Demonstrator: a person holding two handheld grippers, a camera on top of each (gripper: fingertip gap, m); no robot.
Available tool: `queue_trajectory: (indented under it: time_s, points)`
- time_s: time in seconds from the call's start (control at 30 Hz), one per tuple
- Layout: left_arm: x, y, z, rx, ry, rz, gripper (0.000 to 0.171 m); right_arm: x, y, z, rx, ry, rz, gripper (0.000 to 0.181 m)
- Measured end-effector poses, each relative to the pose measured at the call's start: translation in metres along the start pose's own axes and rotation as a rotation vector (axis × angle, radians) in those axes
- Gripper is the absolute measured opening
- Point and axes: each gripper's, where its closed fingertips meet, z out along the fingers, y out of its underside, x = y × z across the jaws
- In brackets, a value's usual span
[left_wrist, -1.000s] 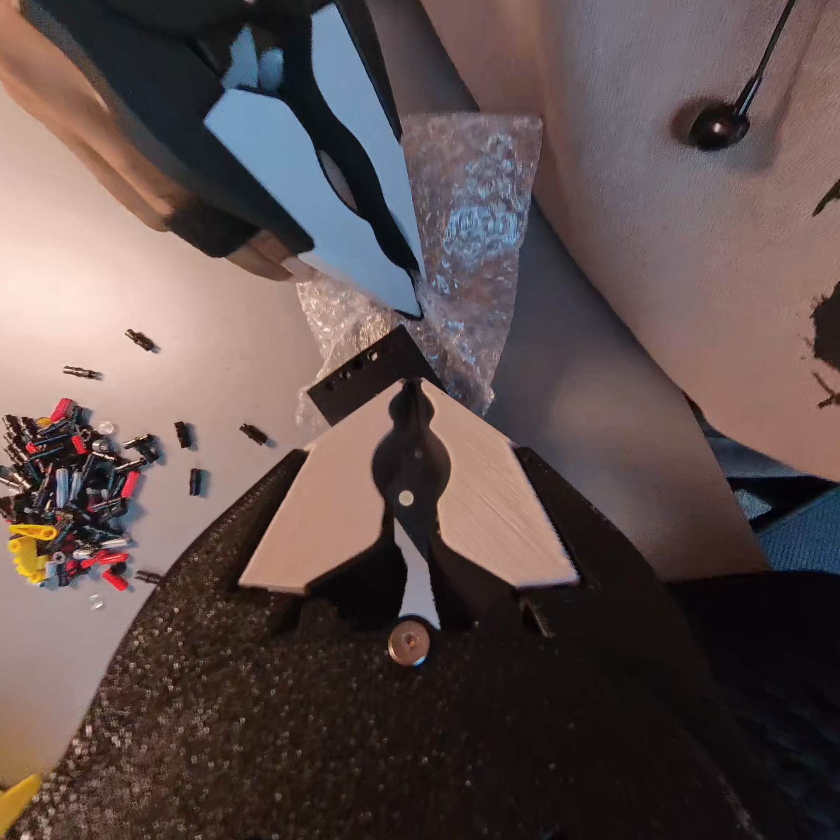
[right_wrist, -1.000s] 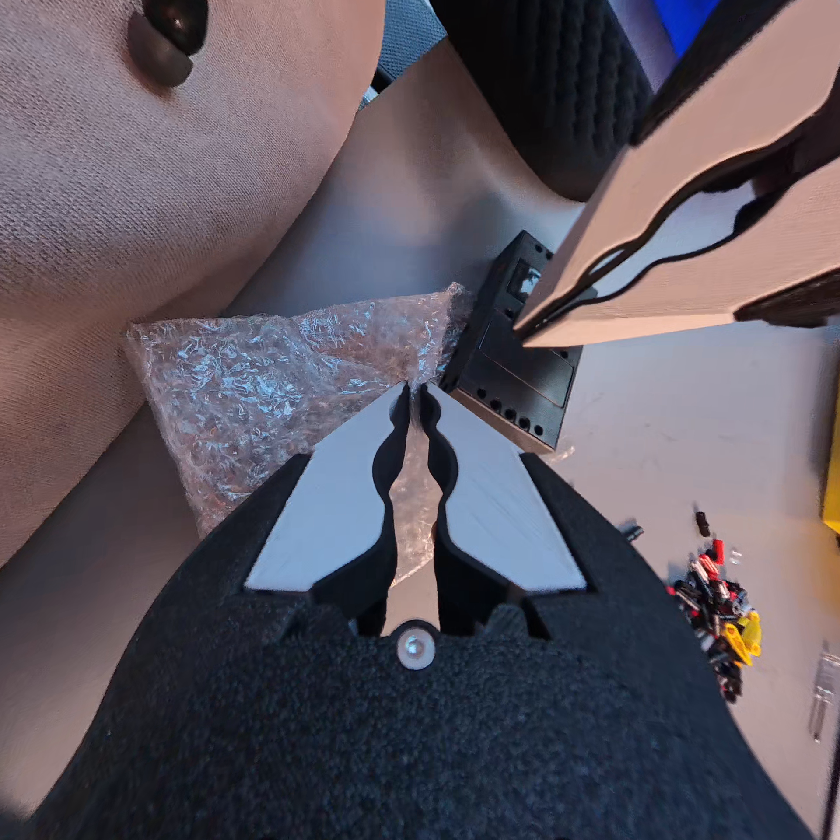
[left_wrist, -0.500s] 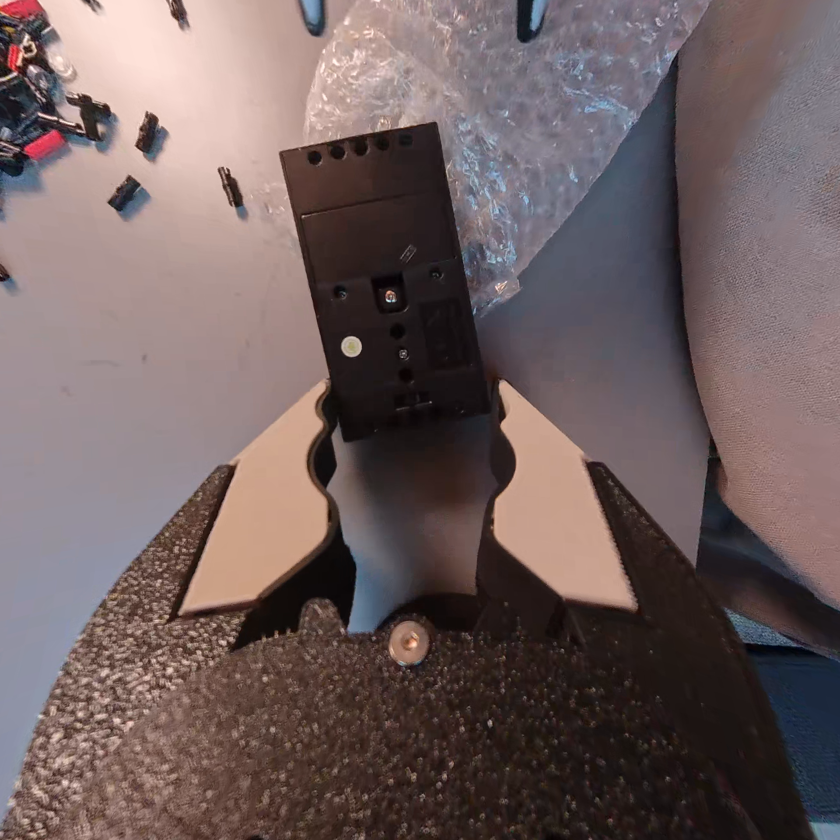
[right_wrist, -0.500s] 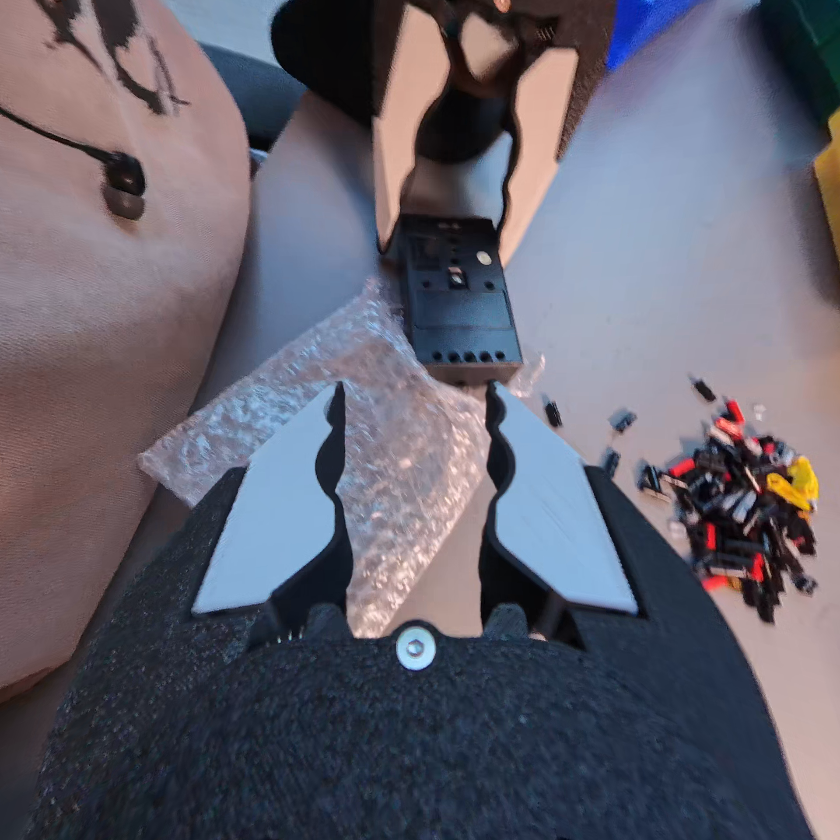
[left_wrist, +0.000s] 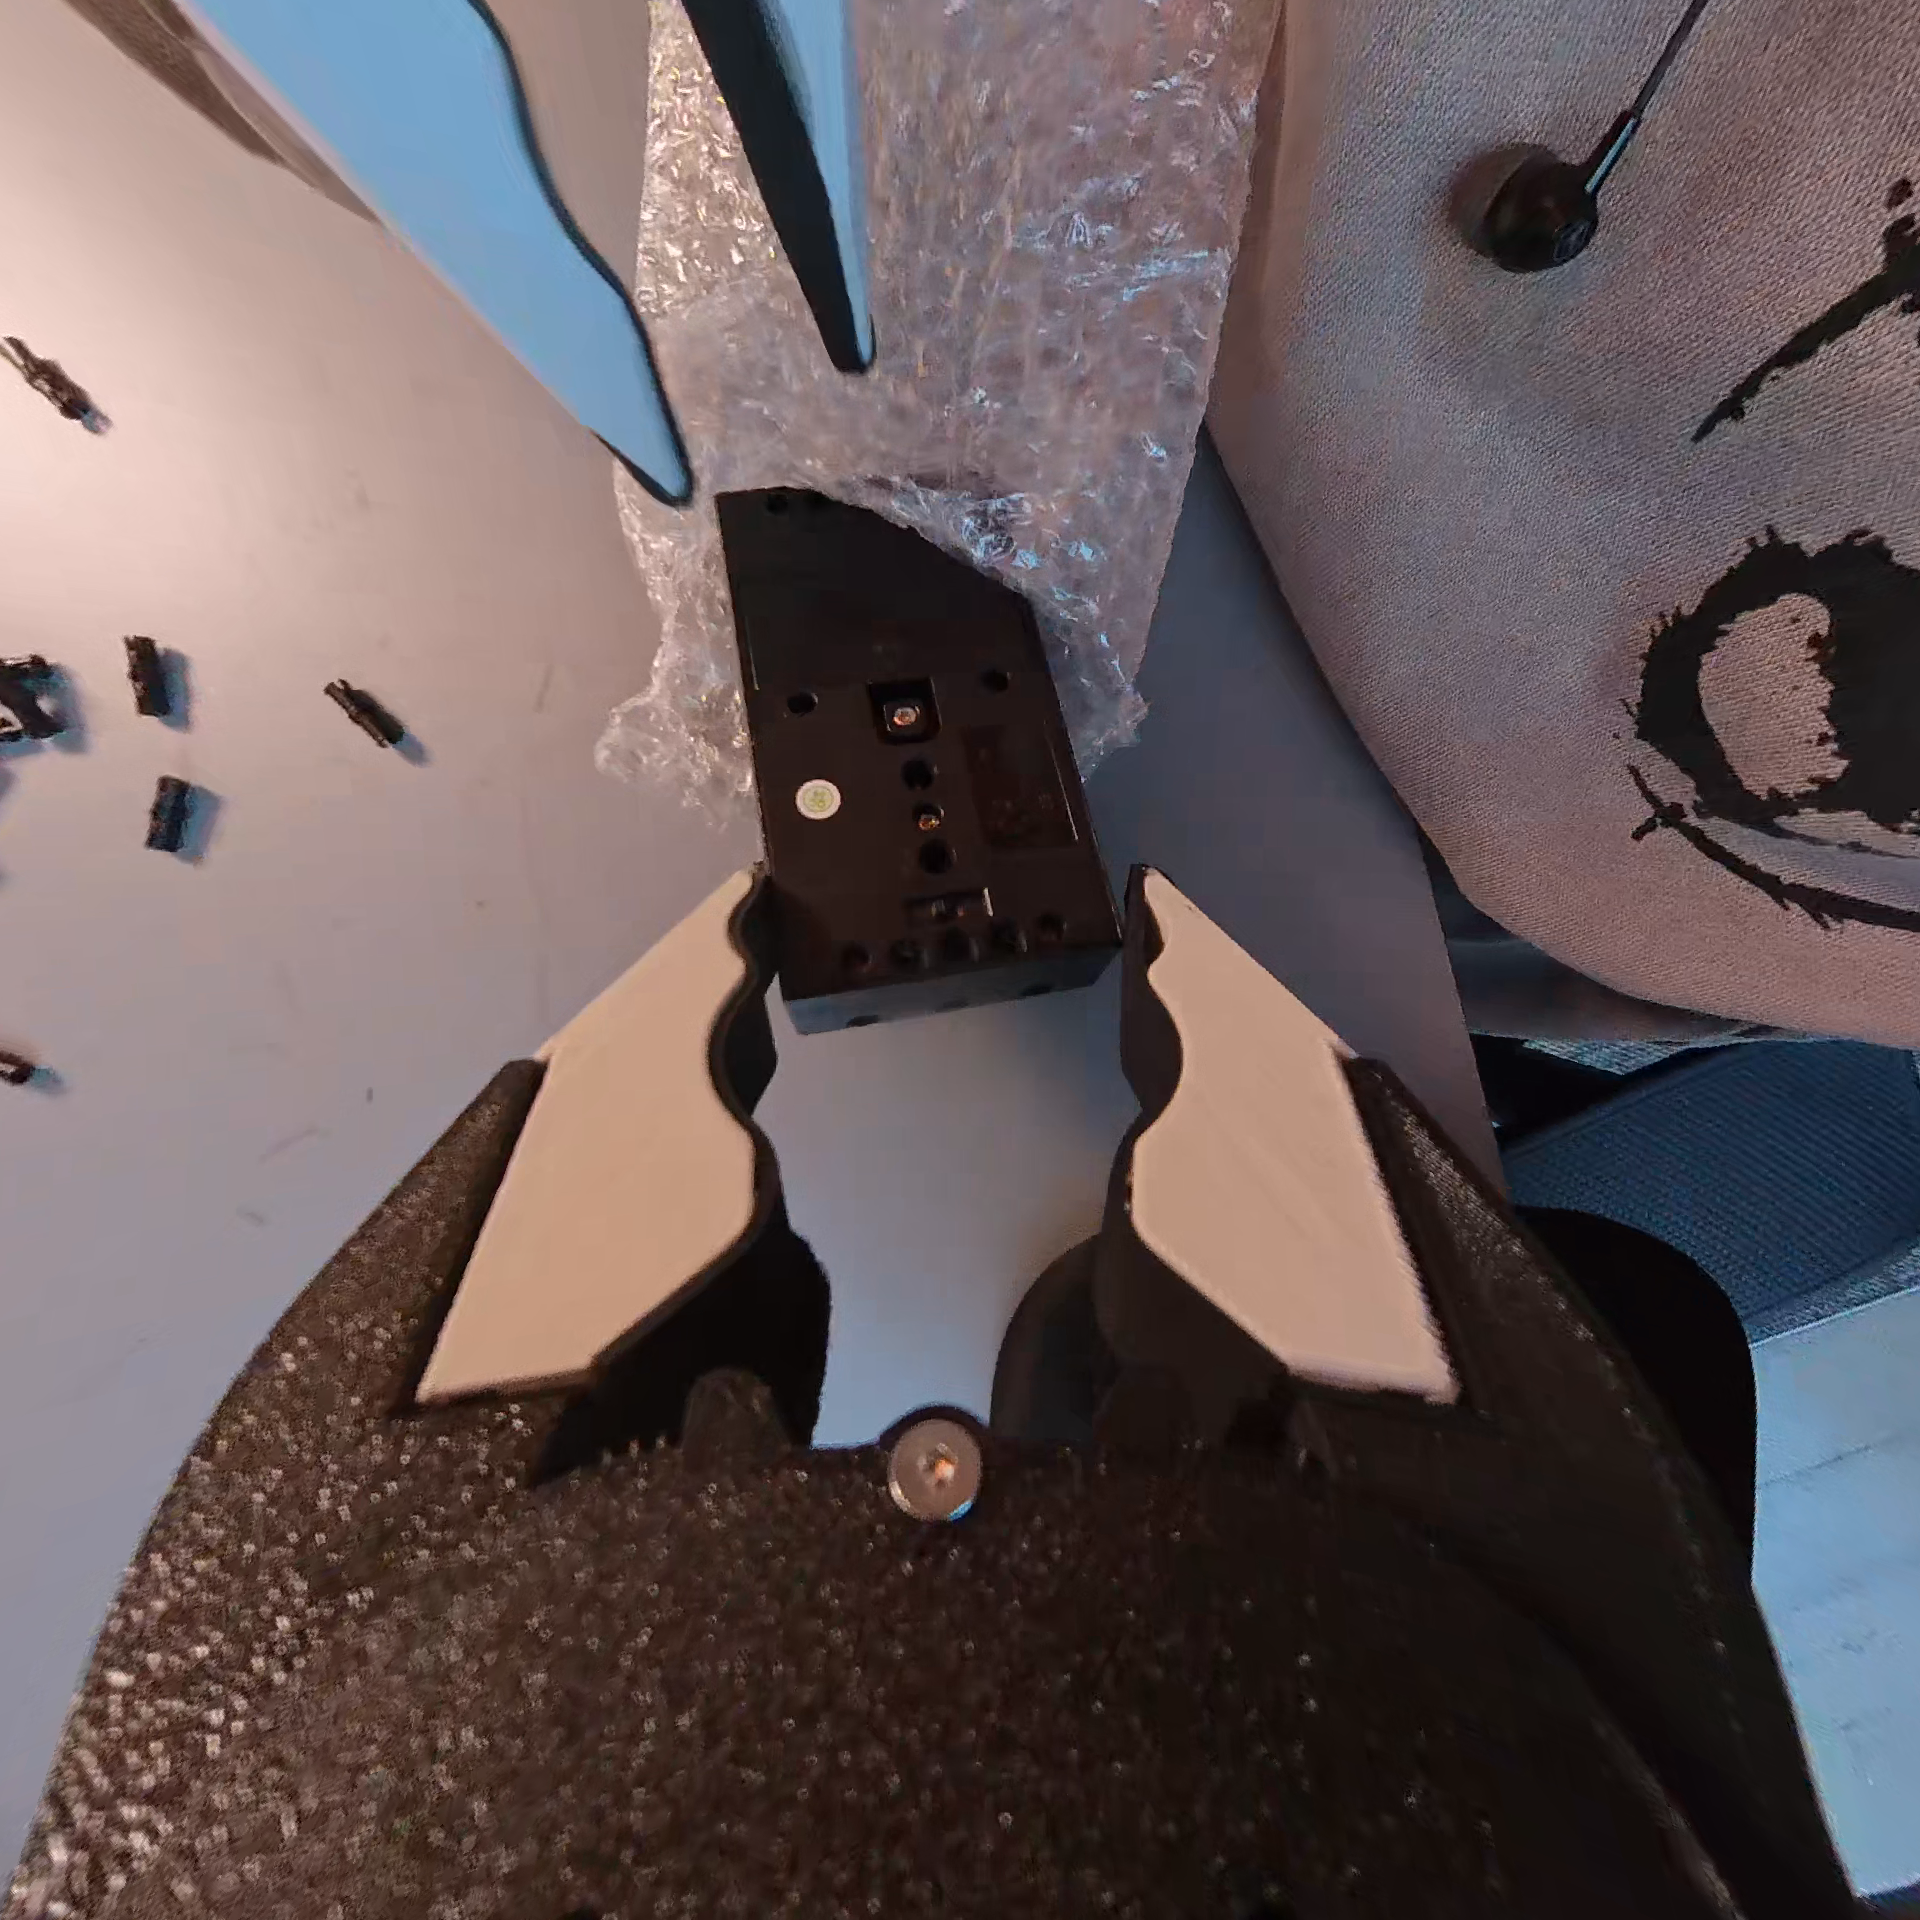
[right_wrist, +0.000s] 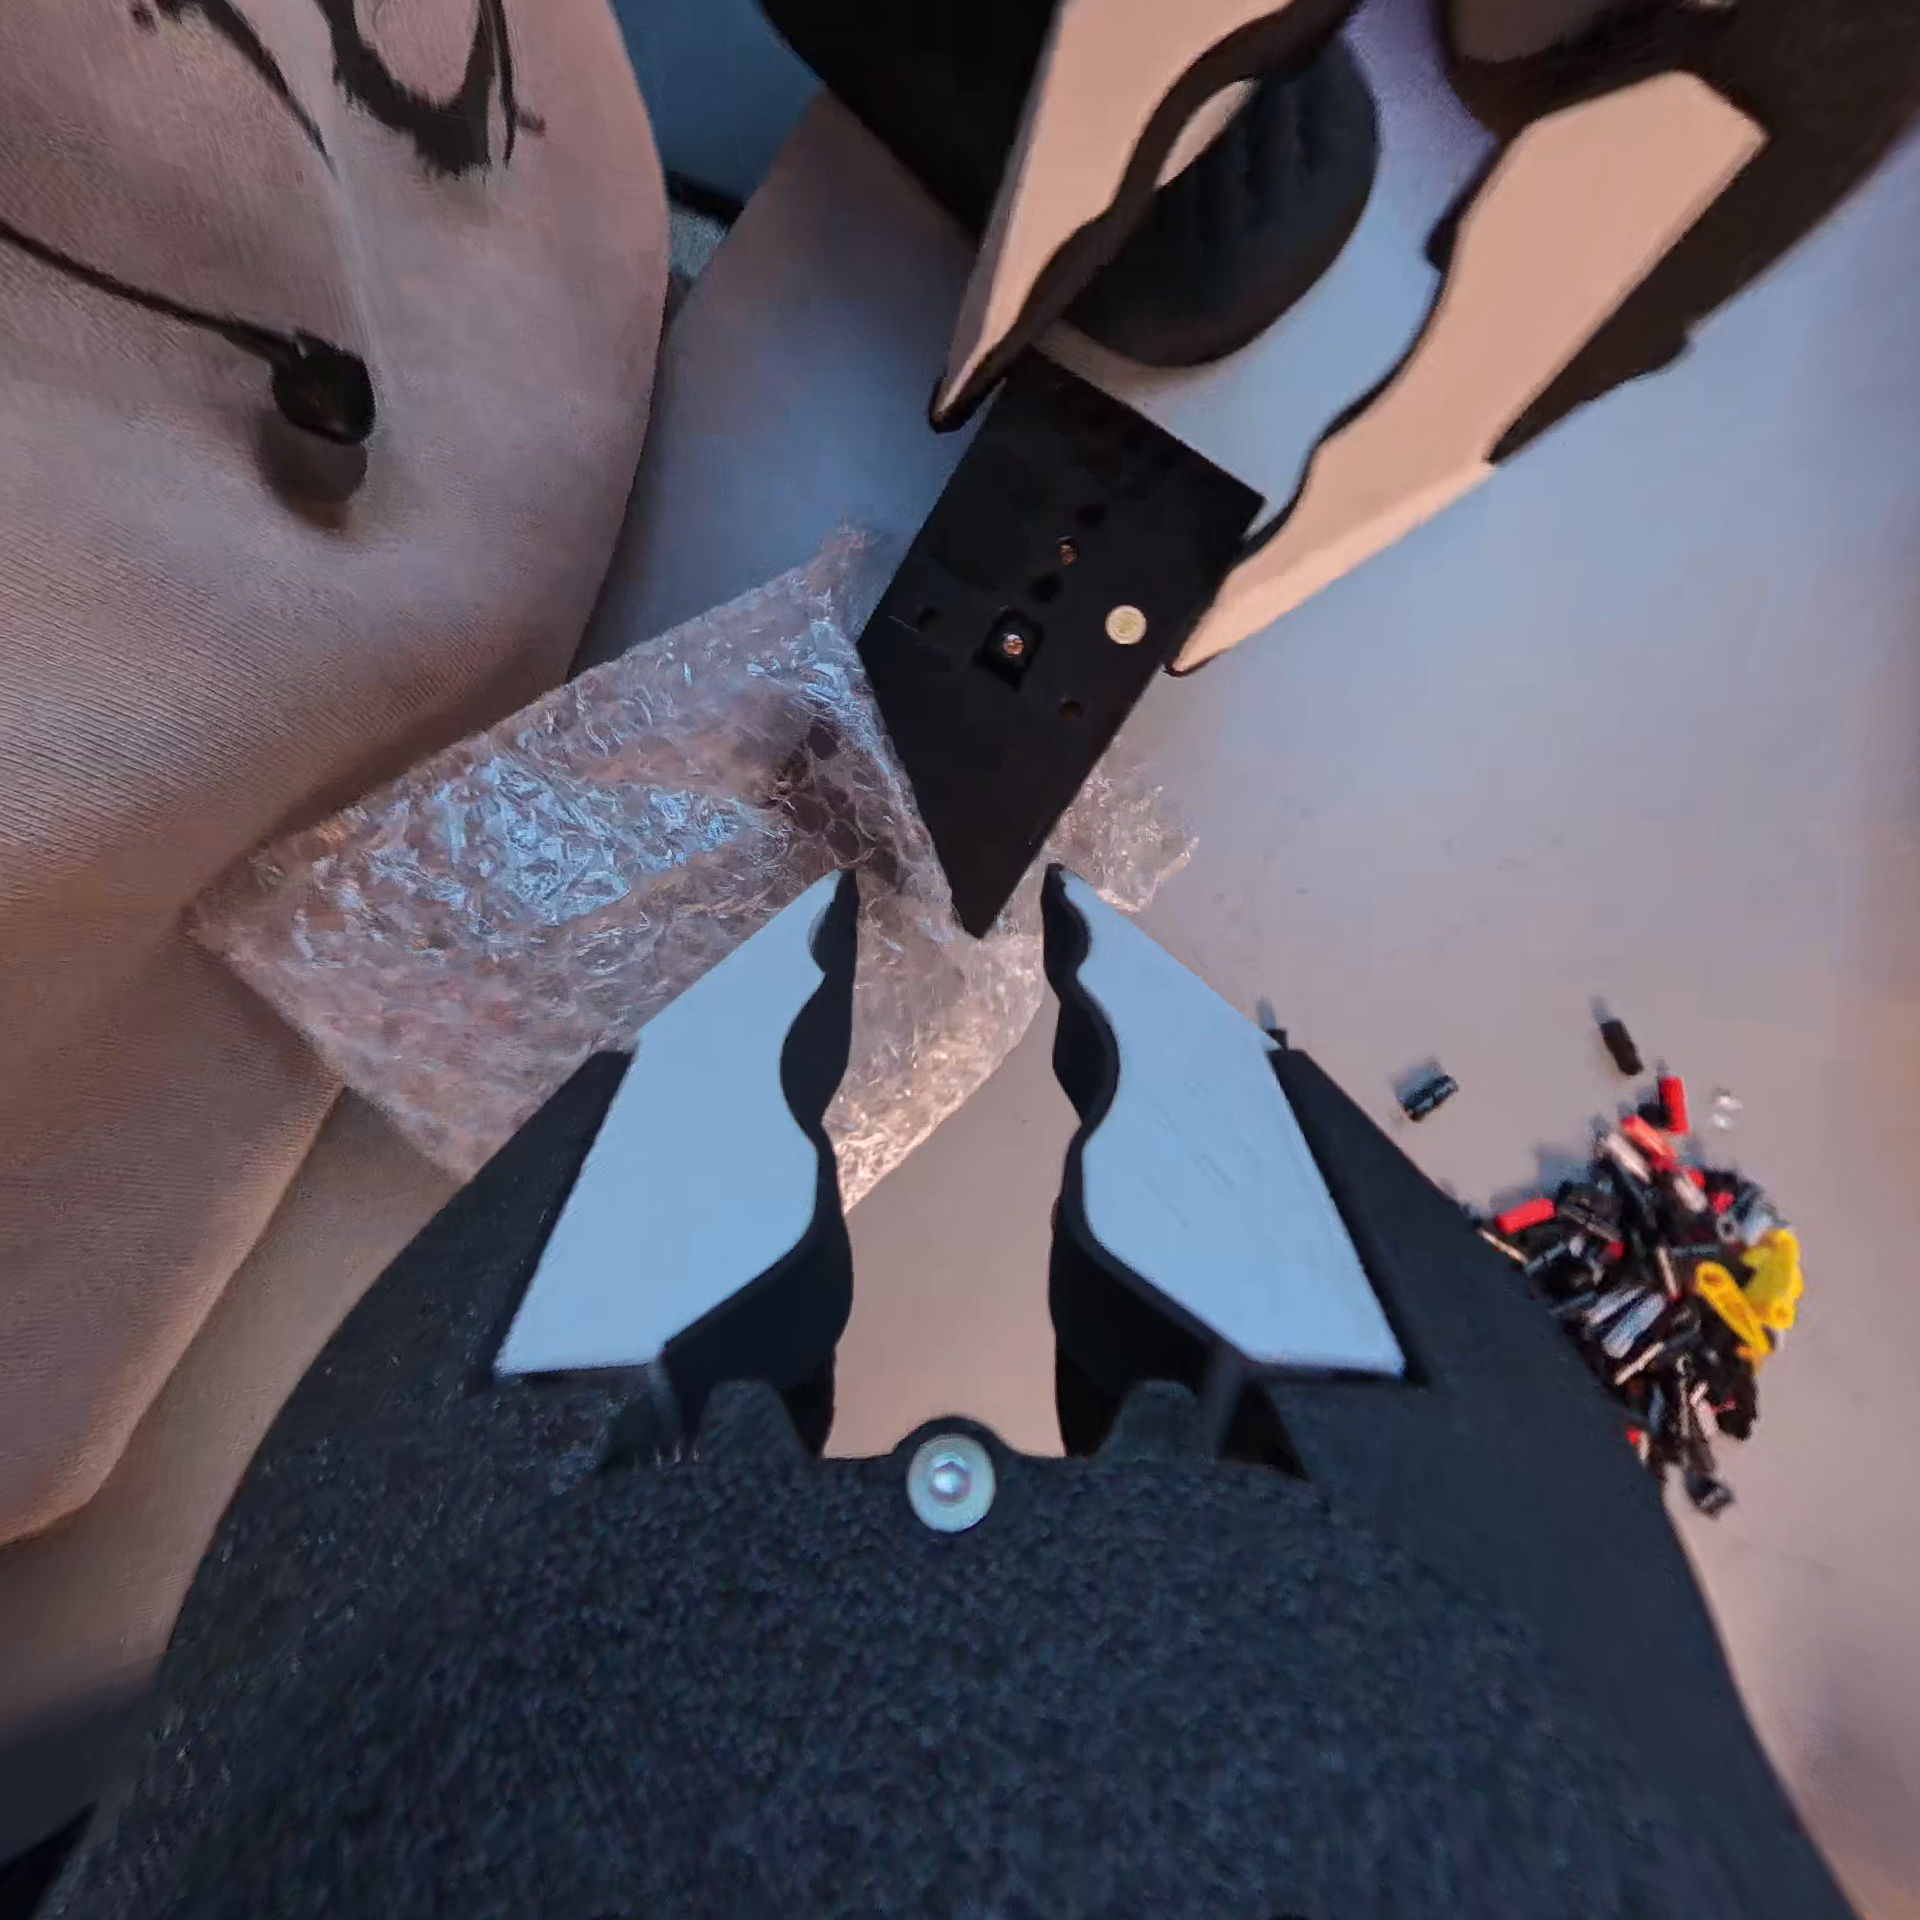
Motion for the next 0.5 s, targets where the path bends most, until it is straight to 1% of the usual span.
queue_trajectory:
  time_s: [0.1,0.17,0.27,0.33,0.4,0.5]
  points:
    - [0.001,-0.002,0.003,0.032,0.044,-0.007,0.065,-0.016,0.006,0.018,-0.080,-0.082,-0.095,0.016]
    - [0.005,-0.003,0.003,0.058,0.067,-0.014,0.065,-0.018,0.003,0.018,-0.063,-0.095,-0.121,0.002]
    - [0.013,-0.004,0.002,0.093,0.093,-0.021,0.065,-0.007,-0.008,0.009,0.017,-0.029,-0.170,0.000]
    - [0.014,-0.007,-0.001,0.122,0.087,-0.021,0.065,0.008,-0.014,0.001,0.055,0.062,-0.238,0.000]
    - [0.012,-0.020,-0.004,0.200,0.087,-0.034,0.065,0.020,-0.016,-0.001,0.051,0.158,-0.344,0.000]
    - [-0.003,-0.046,-0.002,0.345,0.038,-0.050,0.065,0.019,-0.029,0.004,0.079,0.207,-0.459,0.000]
